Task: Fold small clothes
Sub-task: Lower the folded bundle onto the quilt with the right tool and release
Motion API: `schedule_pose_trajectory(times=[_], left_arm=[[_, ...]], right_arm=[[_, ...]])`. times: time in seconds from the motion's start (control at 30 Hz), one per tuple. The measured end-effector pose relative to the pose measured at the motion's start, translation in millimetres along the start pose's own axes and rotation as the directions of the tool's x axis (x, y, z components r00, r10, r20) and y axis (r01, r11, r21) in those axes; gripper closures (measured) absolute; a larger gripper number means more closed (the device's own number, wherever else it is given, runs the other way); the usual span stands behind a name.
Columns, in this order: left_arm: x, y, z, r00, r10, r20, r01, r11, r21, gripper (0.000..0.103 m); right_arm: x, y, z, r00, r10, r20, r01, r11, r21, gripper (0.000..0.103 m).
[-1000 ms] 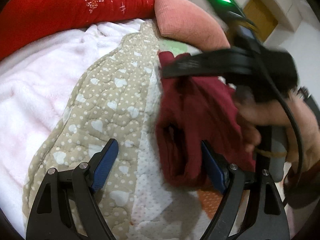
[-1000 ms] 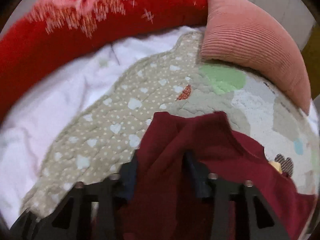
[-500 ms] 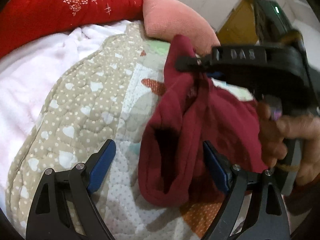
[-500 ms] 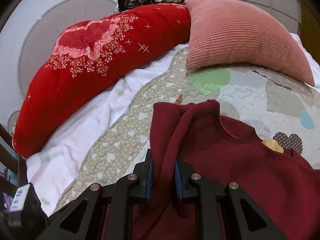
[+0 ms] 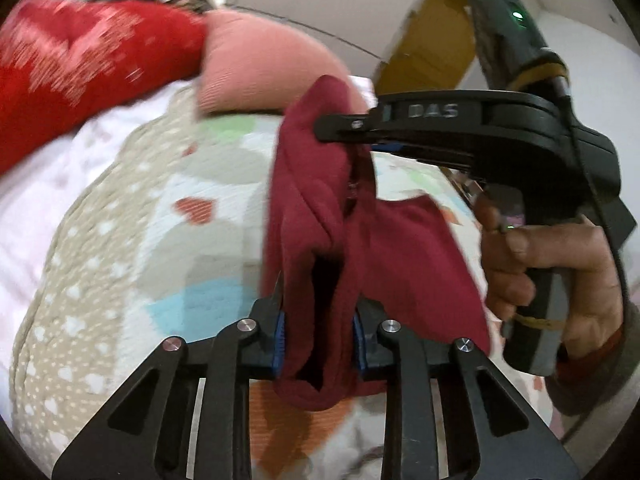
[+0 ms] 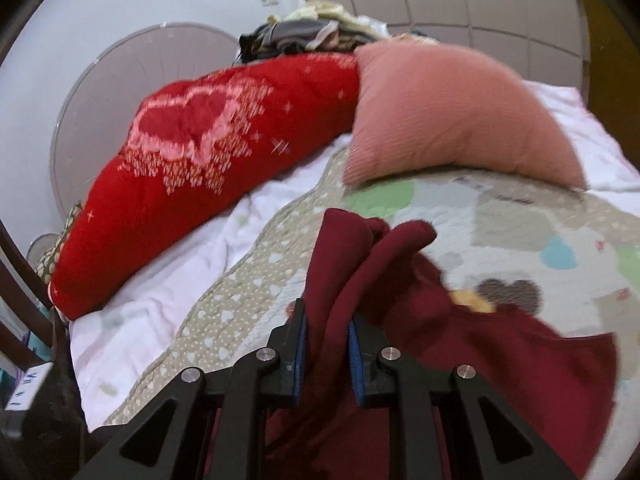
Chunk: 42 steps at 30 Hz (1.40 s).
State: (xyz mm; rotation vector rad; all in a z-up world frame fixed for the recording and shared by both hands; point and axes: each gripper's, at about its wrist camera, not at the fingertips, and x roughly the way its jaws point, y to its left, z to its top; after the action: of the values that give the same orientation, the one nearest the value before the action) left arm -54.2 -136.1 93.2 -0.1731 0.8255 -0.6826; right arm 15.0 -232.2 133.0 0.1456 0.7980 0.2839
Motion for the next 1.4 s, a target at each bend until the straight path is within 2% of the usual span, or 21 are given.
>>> schedule_pose_trajectory(times=[0.17, 0.27, 0.37, 0.53, 0.6, 0.63, 0.7, 0.77, 0.8, 0.83, 0.9, 0.97, 1.03, 1.1, 1.2, 1.23, 1.27, 1.33, 1.4], left_arm=[[18.9, -69.2, 2.7, 0.999, -0.036, -0.029, 0.039, 0.993, 0.114, 0.082], [42.4, -98.1, 0.1, 0.995, -0.073, -0.072, 0.082, 0.987, 0.14, 0.082], [70.7, -130.9, -12.6, 0.989, -0.076, -0.126, 0.1, 0.975, 0.199, 0.082], [119.3, -150.4, -36.2, 0.976, -0.025, -0.216, 0.075, 0.97, 0.23, 0.082], [123.8, -151.5, -37.7, 0.974, -0.005, -0.228, 0.063, 0.966, 0.251, 0.081], [121.4, -151.4, -37.0, 0.971, -0.012, -0.237, 0.075, 0.964, 0.256, 0.079], [110.3, -149.1, -32.9, 0.959, -0.049, -0.279, 0.124, 0.959, 0.257, 0.067], [89.6, -144.5, -30.4, 0.951, -0.101, -0.292, 0.181, 0.949, 0.26, 0.051], [78.2, -136.8, -29.0, 0.954, -0.107, -0.279, 0.185, 0.945, 0.269, 0.05], [69.2, -133.0, -29.3, 0.962, -0.096, -0.258, 0.17, 0.943, 0.286, 0.049], [48.3, -123.0, -28.7, 0.982, -0.035, -0.188, 0.096, 0.94, 0.326, 0.049], [45.5, -109.2, -21.9, 0.99, 0.018, -0.139, 0.029, 0.943, 0.331, 0.049], [55.1, -90.2, -14.5, 0.99, 0.058, -0.128, -0.019, 0.957, 0.29, 0.049], [64.7, -76.1, -21.7, 0.984, 0.105, -0.145, -0.067, 0.967, 0.245, 0.049], [78.6, -67.1, -28.4, 0.978, 0.142, -0.155, -0.105, 0.968, 0.227, 0.049], [84.1, -66.0, -30.2, 0.975, 0.146, -0.165, -0.107, 0.969, 0.222, 0.049], [81.3, -67.9, -34.6, 0.975, 0.141, -0.172, -0.102, 0.971, 0.218, 0.049], [82.2, -71.2, -37.7, 0.974, 0.132, -0.183, -0.092, 0.973, 0.211, 0.049], [78.2, -74.7, -40.3, 0.976, 0.136, -0.171, -0.095, 0.968, 0.231, 0.049]], right_arm=[[-51.4, -36.8, -10.9, 0.996, -0.076, 0.051, 0.075, 0.997, 0.021, 0.087], [-78.9, -69.5, -23.8, 0.99, -0.126, 0.063, 0.122, 0.991, 0.058, 0.087], [-97.8, -104.5, -41.2, 0.984, -0.171, 0.054, 0.164, 0.981, 0.103, 0.087], [-93.6, -155.3, -79.8, 0.967, -0.254, -0.025, 0.254, 0.95, 0.184, 0.088], [-81.1, -171.1, -94.4, 0.967, -0.247, -0.065, 0.256, 0.938, 0.235, 0.088], [-77.1, -180.0, -102.2, 0.972, -0.225, -0.07, 0.235, 0.933, 0.274, 0.087], [-82.1, -192.3, -110.6, 0.983, -0.177, -0.042, 0.18, 0.918, 0.353, 0.085], [-94.1, -198.3, -115.8, 0.989, -0.146, -0.01, 0.137, 0.901, 0.413, 0.068], [-101.2, -199.5, -118.7, 0.99, -0.143, 0.007, 0.126, 0.895, 0.428, 0.063], [-106.8, -198.2, -121.3, 0.99, -0.14, 0.021, 0.117, 0.892, 0.437, 0.054], [-123.1, -191.2, -130.6, 0.991, -0.123, 0.049, 0.089, 0.893, 0.442, 0.053], [-133.1, -177.2, -138.3, 0.993, -0.106, 0.059, 0.07, 0.901, 0.428, 0.053], [-137.7, -165.8, -143.7, 0.994, -0.084, 0.065, 0.049, 0.909, 0.415, 0.053], [-136.8, -150.9, -149.6, 0.997, -0.049, 0.06, 0.021, 0.917, 0.399, 0.053], [-128.3, -136.8, -152.9, 0.999, -0.007, 0.052, -0.012, 0.93, 0.367, 0.053], [-124.7, -135.2, -154.0, 0.999, -0.002, 0.05, -0.016, 0.934, 0.357, 0.055], [-118.3, -132.7, -154.2, 0.999, -0.013, 0.036, 0.0, 0.939, 0.344, 0.068], [-106.1, -128.4, -154.9, 0.998, -0.068, -0.02, 0.07, 0.951, 0.301, 0.083], [-112.4, -124.9, -158.6, 0.994, -0.113, -0.01, 0.112, 0.958, 0.263, 0.086]])
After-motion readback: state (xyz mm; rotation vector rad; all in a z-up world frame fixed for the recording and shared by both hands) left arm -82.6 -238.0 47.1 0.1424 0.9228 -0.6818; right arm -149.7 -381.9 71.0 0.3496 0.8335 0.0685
